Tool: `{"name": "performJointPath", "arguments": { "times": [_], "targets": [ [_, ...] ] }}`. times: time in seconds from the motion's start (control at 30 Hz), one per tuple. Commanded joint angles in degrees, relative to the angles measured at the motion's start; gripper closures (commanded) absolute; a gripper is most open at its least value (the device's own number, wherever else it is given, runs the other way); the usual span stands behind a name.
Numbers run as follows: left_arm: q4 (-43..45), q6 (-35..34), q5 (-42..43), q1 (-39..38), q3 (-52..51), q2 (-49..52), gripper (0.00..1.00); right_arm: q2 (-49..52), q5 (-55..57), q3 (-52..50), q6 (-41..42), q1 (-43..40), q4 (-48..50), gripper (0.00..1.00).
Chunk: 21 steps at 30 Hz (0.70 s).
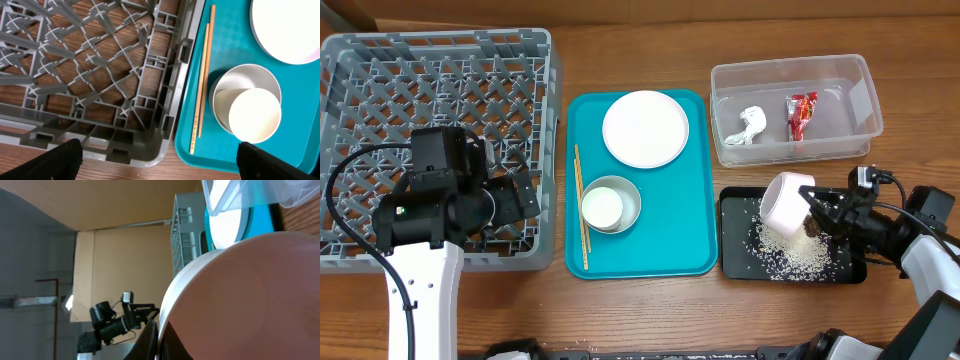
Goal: Sort waste into correct bins and load items into the dishwasher
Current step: 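Tip the small plate over the black tray to dump the rice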
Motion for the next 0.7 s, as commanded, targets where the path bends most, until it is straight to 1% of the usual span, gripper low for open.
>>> {"name": "performJointPath", "arguments": {
  "times": [0.0, 0.47, 0.53, 0.57, 0.6, 0.67],
  "targets": [
    [0.1, -0.3, -0.2, 0.3, 1.1, 0.1, 0.00, 0.0, -2.6, -0.5, 1.4, -0.2, 0.3, 0.96],
    [0.2, -0.3, -0.2, 0.3, 1.1, 0.1, 0.00, 0.0, -2.5, -0.5, 2.7, -0.2, 0.6, 0.96],
    [0.2, -0.3, -0.2, 0.3, 1.1, 0.1, 0.00, 0.0, 1.4, -0.5, 3.7, -0.2, 0.2, 0.96],
    [0.2, -0.3, -0.2, 0.3, 1.1, 0.1, 0.00, 0.0, 7.1, -0.5, 7.3, -0.2, -0.5, 0.96],
    [0.2, -0.3, -0.2, 0.3, 1.1, 0.1, 0.00, 0.0, 10.6, -0.5, 9.5, -0.2, -1.0, 0.96],
    [0.2, -0.3, -0.2, 0.3, 1.1, 0.1, 0.00, 0.0, 12.5, -0.5, 10.6, -0.2, -0.7, 0.96]
  ]
}}
